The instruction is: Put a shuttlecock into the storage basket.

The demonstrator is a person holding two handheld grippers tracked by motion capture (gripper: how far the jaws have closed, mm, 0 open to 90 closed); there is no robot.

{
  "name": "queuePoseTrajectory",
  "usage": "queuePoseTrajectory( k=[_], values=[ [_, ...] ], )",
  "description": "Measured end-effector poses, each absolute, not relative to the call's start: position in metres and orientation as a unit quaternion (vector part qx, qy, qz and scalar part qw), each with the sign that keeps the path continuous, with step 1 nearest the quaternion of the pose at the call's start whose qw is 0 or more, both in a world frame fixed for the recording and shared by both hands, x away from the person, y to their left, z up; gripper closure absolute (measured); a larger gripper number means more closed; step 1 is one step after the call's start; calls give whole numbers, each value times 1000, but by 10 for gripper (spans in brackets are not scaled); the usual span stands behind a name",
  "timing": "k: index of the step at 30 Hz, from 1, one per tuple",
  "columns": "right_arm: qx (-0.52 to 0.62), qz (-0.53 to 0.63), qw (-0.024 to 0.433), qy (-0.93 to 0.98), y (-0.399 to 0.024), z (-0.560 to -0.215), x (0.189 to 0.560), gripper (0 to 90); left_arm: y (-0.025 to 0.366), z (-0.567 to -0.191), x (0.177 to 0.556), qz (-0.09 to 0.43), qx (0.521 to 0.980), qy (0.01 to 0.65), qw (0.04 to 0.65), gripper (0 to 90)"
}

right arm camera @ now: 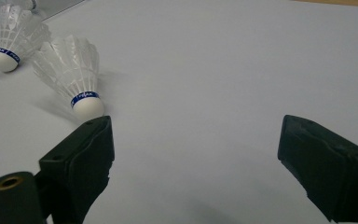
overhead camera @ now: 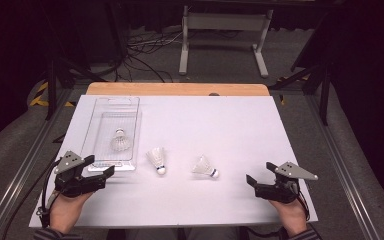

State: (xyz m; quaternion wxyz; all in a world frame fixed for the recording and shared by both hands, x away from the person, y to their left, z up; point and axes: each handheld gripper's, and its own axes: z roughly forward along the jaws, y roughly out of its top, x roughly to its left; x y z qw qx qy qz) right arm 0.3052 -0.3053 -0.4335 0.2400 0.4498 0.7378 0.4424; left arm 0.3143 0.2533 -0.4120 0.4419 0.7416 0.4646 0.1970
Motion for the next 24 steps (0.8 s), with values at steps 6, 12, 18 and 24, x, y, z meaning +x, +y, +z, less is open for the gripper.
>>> queuePoseTrajectory(
  k=[6,12,18,24],
  values=[
    [449,443,241,738,-305,-433,305,111,252,-413,312,198,742,462,444,188],
    [448,445,242,737,-306,-433,305,111,251,-412,309,198,743,459,445,188],
    [445,443,242,739,-305,-433,305,111,251,-412,307,194,744,458,447,188],
    [444,442,240,741,-305,-433,305,110,247,-411,306,189,746,455,447,187]
  ],
)
